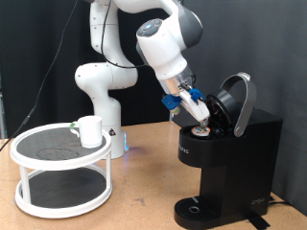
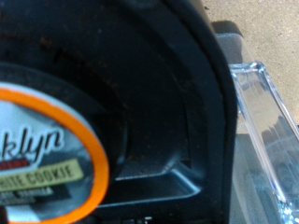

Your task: Make a cup of coffee with the keurig machine

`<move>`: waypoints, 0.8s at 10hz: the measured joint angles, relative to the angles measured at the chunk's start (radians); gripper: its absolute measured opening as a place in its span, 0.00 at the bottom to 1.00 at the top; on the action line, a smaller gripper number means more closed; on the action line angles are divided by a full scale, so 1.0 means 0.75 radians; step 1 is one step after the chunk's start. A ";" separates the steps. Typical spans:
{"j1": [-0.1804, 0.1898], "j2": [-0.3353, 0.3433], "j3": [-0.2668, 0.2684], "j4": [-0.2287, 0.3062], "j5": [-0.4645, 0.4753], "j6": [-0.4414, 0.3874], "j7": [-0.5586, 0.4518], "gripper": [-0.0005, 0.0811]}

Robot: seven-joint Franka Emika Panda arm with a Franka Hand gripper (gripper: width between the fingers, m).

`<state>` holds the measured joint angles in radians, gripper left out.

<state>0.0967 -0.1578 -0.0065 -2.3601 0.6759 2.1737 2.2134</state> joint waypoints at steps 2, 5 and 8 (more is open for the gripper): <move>0.000 -0.001 0.000 -0.001 0.030 0.021 -0.013 0.91; -0.006 -0.030 -0.024 -0.001 0.148 0.042 -0.122 0.91; -0.013 -0.045 -0.027 -0.004 0.176 0.050 -0.130 0.91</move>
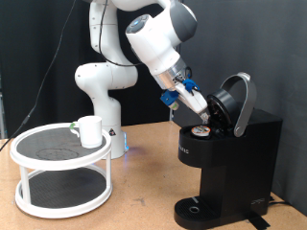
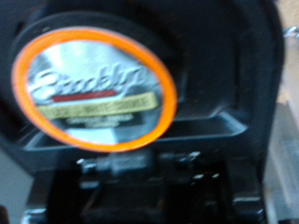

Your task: Make a cup of coffee with the keurig machine

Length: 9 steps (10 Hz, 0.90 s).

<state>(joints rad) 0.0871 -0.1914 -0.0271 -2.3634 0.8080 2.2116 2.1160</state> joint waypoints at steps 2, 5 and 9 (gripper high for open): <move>0.000 -0.015 -0.014 0.016 0.111 0.010 -0.039 0.91; -0.009 -0.067 -0.057 0.067 0.180 -0.030 -0.036 0.91; -0.022 -0.118 -0.116 0.145 0.216 -0.095 -0.019 0.91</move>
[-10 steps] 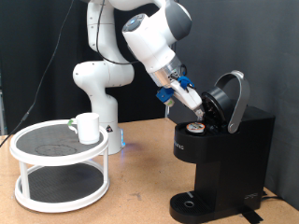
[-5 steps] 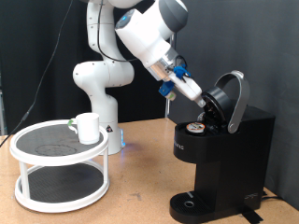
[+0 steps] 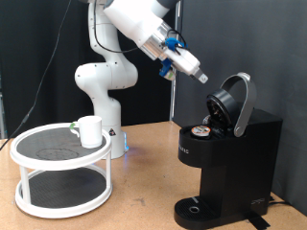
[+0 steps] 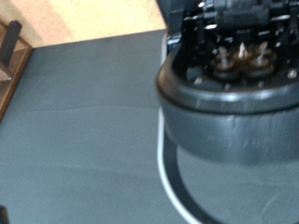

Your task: Make a cup of coffee with the keurig machine

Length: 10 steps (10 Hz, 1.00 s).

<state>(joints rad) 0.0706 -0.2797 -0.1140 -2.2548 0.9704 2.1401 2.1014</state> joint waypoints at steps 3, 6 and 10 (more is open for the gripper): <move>-0.008 -0.006 -0.011 0.023 0.000 -0.020 0.022 0.91; 0.027 -0.004 0.006 0.046 0.112 -0.033 -0.048 0.91; 0.074 0.055 0.077 0.178 0.107 -0.154 0.022 0.91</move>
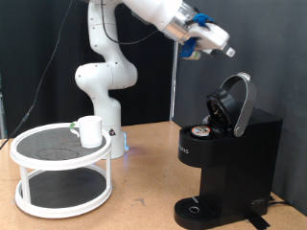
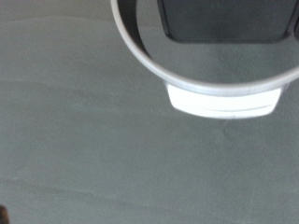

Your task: Make a cup of coffee with the keurig machine

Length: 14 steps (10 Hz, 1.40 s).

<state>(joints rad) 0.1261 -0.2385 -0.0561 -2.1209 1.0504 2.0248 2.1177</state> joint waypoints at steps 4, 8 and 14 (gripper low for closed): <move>0.005 0.040 0.051 0.048 -0.026 0.041 0.060 0.91; 0.013 0.084 0.118 0.093 -0.099 0.091 0.136 0.91; 0.037 0.140 0.251 0.204 -0.235 0.121 0.256 0.91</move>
<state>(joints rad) 0.1538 -0.1338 0.1319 -1.9678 0.8739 2.1155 2.3095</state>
